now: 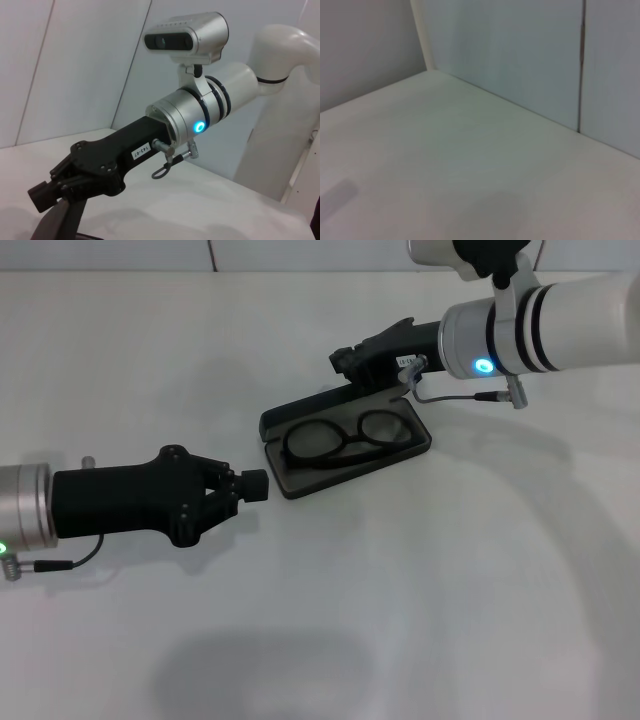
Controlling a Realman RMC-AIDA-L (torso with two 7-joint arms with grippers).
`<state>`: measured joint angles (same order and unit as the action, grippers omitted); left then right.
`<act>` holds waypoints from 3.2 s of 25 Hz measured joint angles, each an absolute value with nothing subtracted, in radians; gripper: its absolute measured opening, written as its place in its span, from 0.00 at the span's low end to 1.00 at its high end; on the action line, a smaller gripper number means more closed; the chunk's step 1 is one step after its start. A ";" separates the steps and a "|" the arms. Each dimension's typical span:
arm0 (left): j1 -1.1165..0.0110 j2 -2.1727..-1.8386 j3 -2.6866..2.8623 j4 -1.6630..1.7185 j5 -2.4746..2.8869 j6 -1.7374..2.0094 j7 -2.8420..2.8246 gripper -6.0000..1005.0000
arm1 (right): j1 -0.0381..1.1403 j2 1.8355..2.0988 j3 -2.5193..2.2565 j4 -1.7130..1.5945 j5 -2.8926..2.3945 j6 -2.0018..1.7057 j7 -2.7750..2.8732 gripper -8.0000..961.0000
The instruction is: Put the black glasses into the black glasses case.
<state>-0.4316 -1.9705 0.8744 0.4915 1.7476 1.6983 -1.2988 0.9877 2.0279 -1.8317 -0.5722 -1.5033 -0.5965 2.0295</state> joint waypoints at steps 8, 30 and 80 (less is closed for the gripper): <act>-0.445 -1.971 0.874 0.477 1.747 1.691 -1.299 0.00 | 0.968 2.028 -1.866 -0.576 -1.481 -0.596 2.027 0.03; -0.446 -1.973 0.868 0.477 1.745 1.671 -1.295 0.00 | 0.804 2.028 -2.021 -0.648 -1.122 -0.493 1.653 0.03; -0.382 -1.956 0.771 0.603 1.698 1.870 -1.417 0.72 | 0.524 1.891 -1.233 -0.582 -1.470 -1.786 1.274 0.82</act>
<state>-0.3822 -1.9564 0.7706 0.6026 1.6978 1.8701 -1.4171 0.5240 1.8912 -1.2329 -0.5819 -1.4703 -1.7857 1.2740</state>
